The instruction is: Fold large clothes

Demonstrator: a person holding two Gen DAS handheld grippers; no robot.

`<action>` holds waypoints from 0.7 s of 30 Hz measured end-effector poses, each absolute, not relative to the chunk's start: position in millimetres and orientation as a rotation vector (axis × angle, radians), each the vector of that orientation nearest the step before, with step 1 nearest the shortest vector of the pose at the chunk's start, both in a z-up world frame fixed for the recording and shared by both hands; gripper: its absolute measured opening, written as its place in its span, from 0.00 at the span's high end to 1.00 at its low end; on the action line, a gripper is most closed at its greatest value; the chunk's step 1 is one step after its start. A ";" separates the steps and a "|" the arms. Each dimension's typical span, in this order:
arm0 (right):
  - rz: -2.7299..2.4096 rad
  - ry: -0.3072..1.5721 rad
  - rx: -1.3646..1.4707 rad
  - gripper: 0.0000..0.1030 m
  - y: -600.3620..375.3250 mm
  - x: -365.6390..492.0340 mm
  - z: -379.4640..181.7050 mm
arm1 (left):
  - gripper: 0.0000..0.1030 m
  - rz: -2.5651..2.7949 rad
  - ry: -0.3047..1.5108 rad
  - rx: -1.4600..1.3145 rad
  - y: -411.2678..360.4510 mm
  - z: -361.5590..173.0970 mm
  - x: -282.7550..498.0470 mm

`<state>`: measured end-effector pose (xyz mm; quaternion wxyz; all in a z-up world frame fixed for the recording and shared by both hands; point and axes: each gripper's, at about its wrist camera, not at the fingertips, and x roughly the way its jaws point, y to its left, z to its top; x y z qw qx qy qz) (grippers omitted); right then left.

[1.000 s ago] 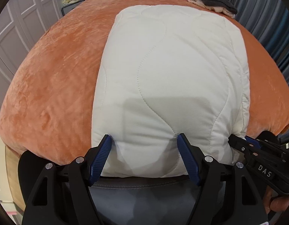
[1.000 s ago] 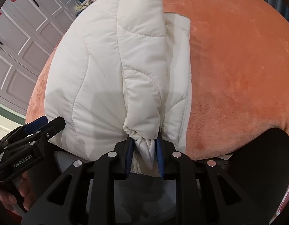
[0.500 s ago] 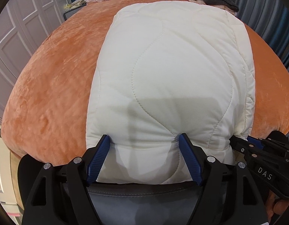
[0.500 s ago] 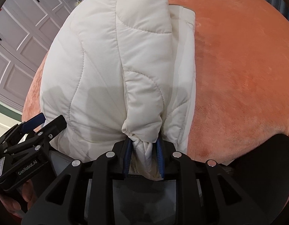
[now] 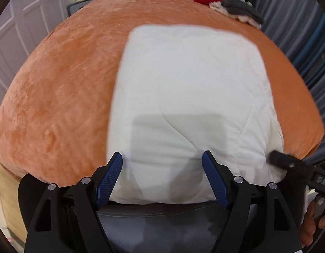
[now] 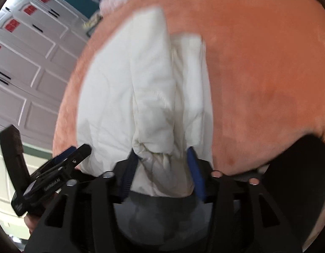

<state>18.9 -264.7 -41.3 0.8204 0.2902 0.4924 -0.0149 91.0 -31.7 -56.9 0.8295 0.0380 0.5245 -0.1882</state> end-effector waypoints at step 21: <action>-0.205 0.892 0.826 0.85 -298.2 161.9 -36.5 | 0.28 -0.328 1.064 -0.044 -64.0 -20.5 246.2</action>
